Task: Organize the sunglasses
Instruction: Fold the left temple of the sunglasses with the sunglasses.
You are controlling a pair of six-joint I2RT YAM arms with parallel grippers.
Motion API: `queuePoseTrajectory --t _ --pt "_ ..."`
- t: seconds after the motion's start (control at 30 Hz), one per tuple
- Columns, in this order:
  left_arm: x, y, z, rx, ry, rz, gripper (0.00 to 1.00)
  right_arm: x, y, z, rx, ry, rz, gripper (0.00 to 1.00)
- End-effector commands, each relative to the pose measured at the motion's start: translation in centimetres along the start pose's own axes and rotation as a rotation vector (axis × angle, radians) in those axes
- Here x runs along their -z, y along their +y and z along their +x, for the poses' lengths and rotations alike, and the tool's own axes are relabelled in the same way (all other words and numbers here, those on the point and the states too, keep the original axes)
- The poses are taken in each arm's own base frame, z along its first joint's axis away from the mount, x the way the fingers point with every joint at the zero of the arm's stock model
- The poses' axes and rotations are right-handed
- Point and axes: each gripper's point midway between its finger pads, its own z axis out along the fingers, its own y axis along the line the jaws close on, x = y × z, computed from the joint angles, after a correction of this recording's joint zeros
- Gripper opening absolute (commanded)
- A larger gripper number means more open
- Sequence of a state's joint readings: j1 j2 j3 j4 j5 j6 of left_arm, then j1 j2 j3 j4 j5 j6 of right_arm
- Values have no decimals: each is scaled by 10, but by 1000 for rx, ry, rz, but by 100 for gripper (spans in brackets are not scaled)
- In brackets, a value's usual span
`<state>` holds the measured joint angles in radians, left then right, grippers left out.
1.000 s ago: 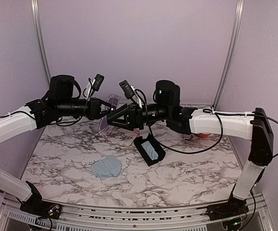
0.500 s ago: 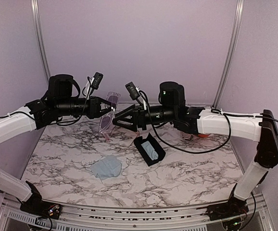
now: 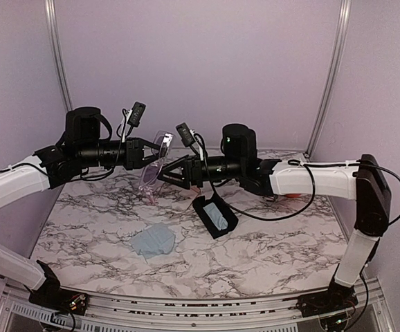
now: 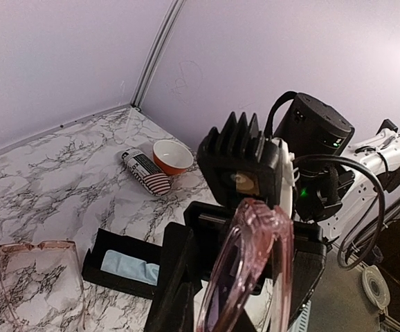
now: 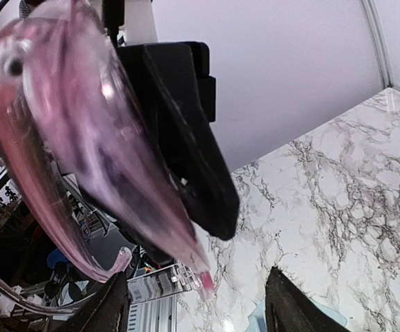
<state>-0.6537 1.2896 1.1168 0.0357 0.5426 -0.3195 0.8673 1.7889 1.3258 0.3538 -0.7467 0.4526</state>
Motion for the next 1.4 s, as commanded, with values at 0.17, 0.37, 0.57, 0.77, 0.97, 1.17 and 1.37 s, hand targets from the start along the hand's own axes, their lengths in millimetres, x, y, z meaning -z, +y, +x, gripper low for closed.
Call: queuePoseTrajectory --t 0.17,0.37,0.57,0.77,0.97,1.17,1.37 --pt "5 -8 -12 -14 -51 27 13 13 46 -33 112 -112 -202 65" --pt "5 -7 -13 -11 -54 25 13 15 58 -33 139 -108 -265 65" --pt "6 -6 -13 -14 -58 15 13 14 52 -21 141 -65 -249 65" --pt "6 9 -12 -23 -66 -70 12 10 53 -30 87 -109 -259 70" --pt "8 19 -10 -39 -65 -124 12 9 65 -30 43 -136 -350 82" --pt "8 23 -9 -42 -68 -145 12 7 68 -34 16 -146 -385 85" --pt "7 22 -7 -45 -64 -144 12 -3 55 -41 -18 -157 -330 83"
